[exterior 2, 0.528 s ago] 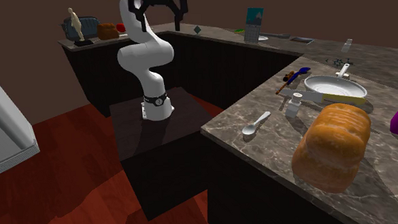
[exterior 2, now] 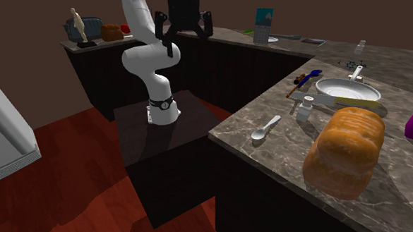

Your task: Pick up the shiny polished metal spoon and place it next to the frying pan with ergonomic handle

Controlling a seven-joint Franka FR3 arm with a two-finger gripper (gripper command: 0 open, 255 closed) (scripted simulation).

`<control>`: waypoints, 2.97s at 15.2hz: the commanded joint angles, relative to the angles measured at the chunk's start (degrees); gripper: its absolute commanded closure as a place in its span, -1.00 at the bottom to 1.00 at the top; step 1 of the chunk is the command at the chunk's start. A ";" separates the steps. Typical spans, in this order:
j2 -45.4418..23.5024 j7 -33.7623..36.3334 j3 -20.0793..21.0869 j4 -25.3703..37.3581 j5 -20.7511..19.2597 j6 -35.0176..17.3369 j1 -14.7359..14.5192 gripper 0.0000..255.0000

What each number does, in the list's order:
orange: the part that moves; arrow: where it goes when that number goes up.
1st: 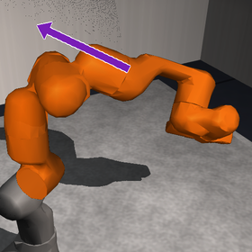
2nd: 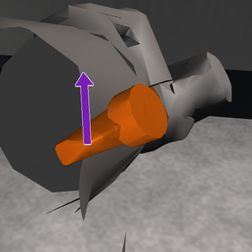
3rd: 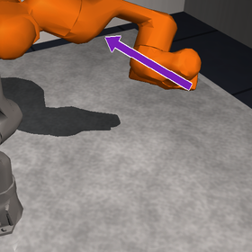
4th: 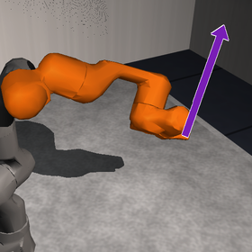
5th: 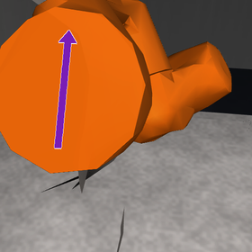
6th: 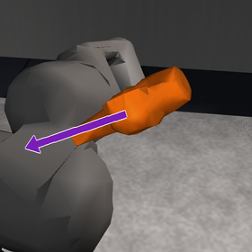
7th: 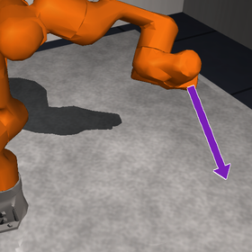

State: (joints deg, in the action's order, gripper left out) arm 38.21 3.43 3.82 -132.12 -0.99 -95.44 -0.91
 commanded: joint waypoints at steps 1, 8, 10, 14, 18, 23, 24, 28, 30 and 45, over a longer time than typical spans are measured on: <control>-3.63 0.46 1.04 0.05 0.80 -2.72 -0.76 -1.00; -15.63 0.76 3.79 0.73 2.62 -10.96 -2.94 -1.00; -19.33 0.85 4.59 1.45 2.97 -13.08 -3.53 -1.00; -27.00 1.08 6.19 3.55 3.38 -16.92 -4.70 -1.00; -34.93 1.41 7.71 6.53 3.36 -20.16 -5.90 -1.00; -44.90 1.96 9.32 11.34 2.73 -23.19 -7.58 -1.00; -45.18 2.00 9.31 10.86 2.68 -23.94 -7.63 -1.00; -46.40 2.19 9.32 9.04 2.43 -26.96 -7.75 -1.00; -47.09 2.31 9.31 8.21 2.28 -28.47 -7.82 -1.00; -47.30 2.35 9.31 7.99 2.23 -28.89 -7.84 1.00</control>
State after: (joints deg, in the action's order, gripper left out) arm -9.08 5.78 13.13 -124.13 1.24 -124.34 -8.74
